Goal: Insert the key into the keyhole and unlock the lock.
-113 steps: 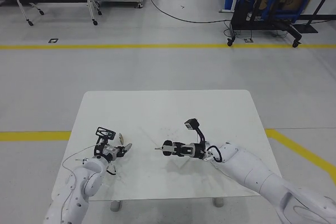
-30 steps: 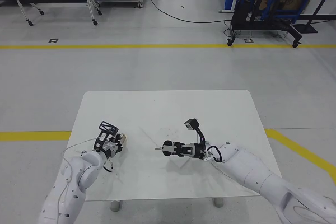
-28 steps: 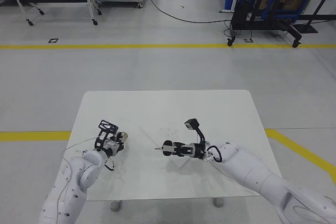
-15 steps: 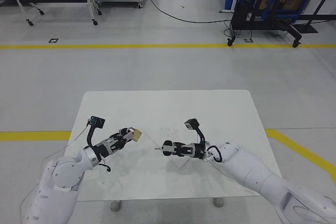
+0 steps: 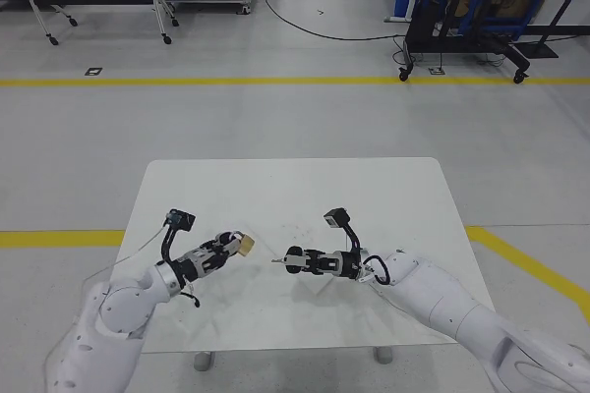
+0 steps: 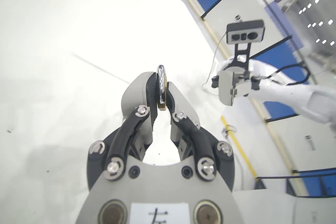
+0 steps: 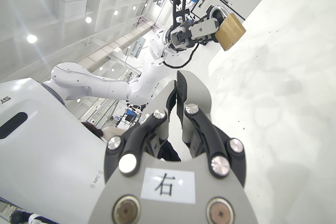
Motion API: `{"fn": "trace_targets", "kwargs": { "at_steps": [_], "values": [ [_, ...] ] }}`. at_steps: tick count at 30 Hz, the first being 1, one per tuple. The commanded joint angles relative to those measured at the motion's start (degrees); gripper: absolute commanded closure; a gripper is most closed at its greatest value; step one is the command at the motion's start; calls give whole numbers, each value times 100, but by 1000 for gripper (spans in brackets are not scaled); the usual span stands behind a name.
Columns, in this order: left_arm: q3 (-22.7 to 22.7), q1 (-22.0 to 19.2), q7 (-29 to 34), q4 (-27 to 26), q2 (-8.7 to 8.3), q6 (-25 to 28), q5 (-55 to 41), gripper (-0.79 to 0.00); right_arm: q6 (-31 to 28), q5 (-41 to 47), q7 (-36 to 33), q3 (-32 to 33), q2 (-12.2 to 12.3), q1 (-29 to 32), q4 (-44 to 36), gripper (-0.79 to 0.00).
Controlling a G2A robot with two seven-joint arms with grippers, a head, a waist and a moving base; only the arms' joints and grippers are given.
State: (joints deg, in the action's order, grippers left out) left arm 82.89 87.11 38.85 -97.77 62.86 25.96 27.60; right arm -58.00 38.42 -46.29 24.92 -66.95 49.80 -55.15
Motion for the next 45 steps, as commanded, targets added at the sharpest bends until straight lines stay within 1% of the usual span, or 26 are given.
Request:
{"fn": "trace_targets", "kwargs": {
  "at_steps": [1, 3, 6, 9, 12, 14, 17, 20, 23, 24, 26, 28, 31, 34, 36, 40, 45],
  "values": [
    [-69, 79, -263, -71, 6, 24, 316, 0, 0, 0, 0, 0, 0, 0, 0, 0],
    [-116, 124, -467, -65, 19, 10, 205, 0, 85, -16, 211, 84, 0, 75, -103, 0],
    [-138, 83, -471, 129, 40, -131, -544, 0, 147, -183, 510, 236, 6, 141, -145, 0],
    [-136, -64, -236, 461, 64, -523, -1585, 0, 99, -293, 787, 389, 2, 220, -192, 0],
    [-200, -258, 73, 756, 87, -956, -2358, 0, 136, -531, 986, 500, -7, 266, -245, 0],
    [-274, -361, 246, 880, 109, -1135, -2840, 0, 170, -609, 1026, 529, -13, 294, -299, 0],
    [-364, -457, 527, 980, 137, -1250, -3561, 0, 170, -609, 1026, 529, -13, 294, -299, 0],
    [-383, -514, 701, 1043, 138, -1285, -3821, 0, 170, -609, 1026, 529, -13, 294, -299, 0],
    [-378, -524, 713, 1051, 130, -1289, -3835, 0, 170, -609, 1026, 529, -13, 294, -299, 0],
    [-374, -515, 692, 1042, 129, -1286, -3854, 0, 258, -645, 1094, 550, -13, 308, -290, 0],
    [-383, -487, 680, 998, 130, -1275, -3928, 0, 471, -855, 1290, 625, -15, 328, -336, 0],
    [-402, -444, 693, 927, 132, -1247, -4032, 0, 724, -1187, 1633, 708, -29, 324, -330, 0],
    [-429, -377, 728, 841, 133, -1238, -4177, 0, 891, -1486, 2065, 791, -76, 372, -386, 0],
    [-446, -327, 797, 777, 131, -1266, -4328, 0, 945, -1745, 2453, 850, -143, 399, -408, 0],
    [-445, -309, 817, 751, 128, -1309, -4390, 0, 851, -1799, 2607, 886, -187, 425, -403, 0],
    [-442, -283, 852, 731, 125, -1398, -4587, 0, 778, -1854, 2631, 895, -277, 424, -385, 0],
    [-456, -289, 880, 730, 110, -1441, -4496, 0, 702, -1774, 2477, 876, -396, 375, -333, 0]
  ]
}}
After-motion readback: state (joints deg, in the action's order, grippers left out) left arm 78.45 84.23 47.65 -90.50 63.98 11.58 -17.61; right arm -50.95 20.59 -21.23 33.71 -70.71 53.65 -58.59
